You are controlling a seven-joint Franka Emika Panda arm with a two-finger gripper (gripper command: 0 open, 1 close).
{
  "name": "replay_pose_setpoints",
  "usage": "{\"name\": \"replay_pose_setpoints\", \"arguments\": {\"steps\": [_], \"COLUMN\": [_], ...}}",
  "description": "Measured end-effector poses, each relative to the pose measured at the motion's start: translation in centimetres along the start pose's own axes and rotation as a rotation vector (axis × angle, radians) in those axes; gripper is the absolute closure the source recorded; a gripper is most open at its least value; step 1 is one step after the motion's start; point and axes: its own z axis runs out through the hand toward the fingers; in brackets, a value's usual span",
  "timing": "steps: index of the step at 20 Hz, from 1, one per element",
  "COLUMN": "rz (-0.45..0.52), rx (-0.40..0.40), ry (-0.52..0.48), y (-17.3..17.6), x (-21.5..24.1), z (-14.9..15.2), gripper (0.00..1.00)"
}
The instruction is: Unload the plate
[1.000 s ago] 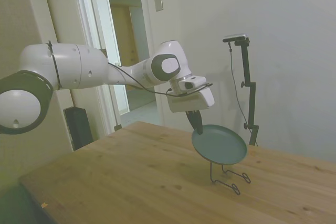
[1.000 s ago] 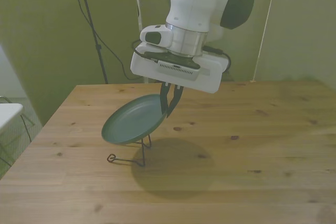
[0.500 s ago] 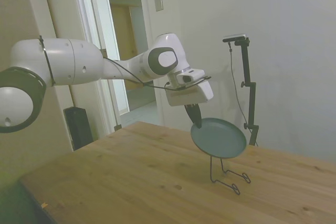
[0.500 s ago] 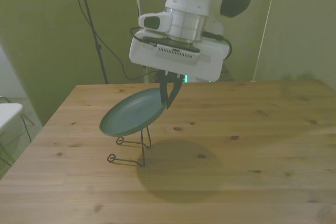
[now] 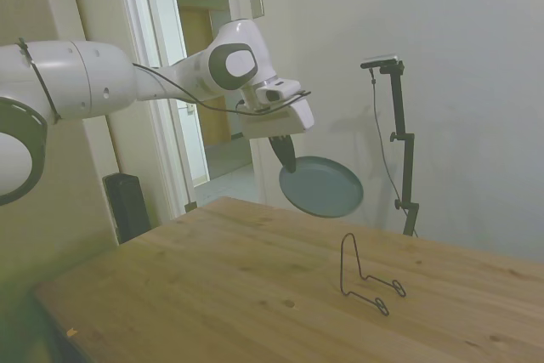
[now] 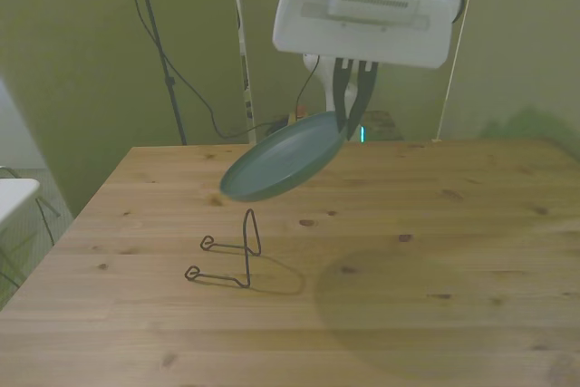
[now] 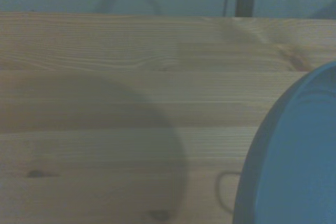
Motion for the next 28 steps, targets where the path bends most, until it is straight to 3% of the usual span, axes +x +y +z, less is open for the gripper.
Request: {"name": "replay_pose_setpoints", "arguments": {"steps": [6, 11, 19, 24, 28], "rz": [-0.095, -0.142, -0.151, -0.136, -0.151], "rx": [0.035, 0.014, -0.048, -0.024, -0.013], "ry": [-0.047, -0.092, -0.142, -0.198, -0.22], "y": [-4.3, -5.1, 1.0, 5.9, 7.7], "x": [-6.4, -11.7, -16.1, -15.6, -15.4], "z": [-1.2, 0.3, 4.6, 8.3, 11.1], "gripper": [1.0, 1.0, 1.0, 1.0, 1.0]}}
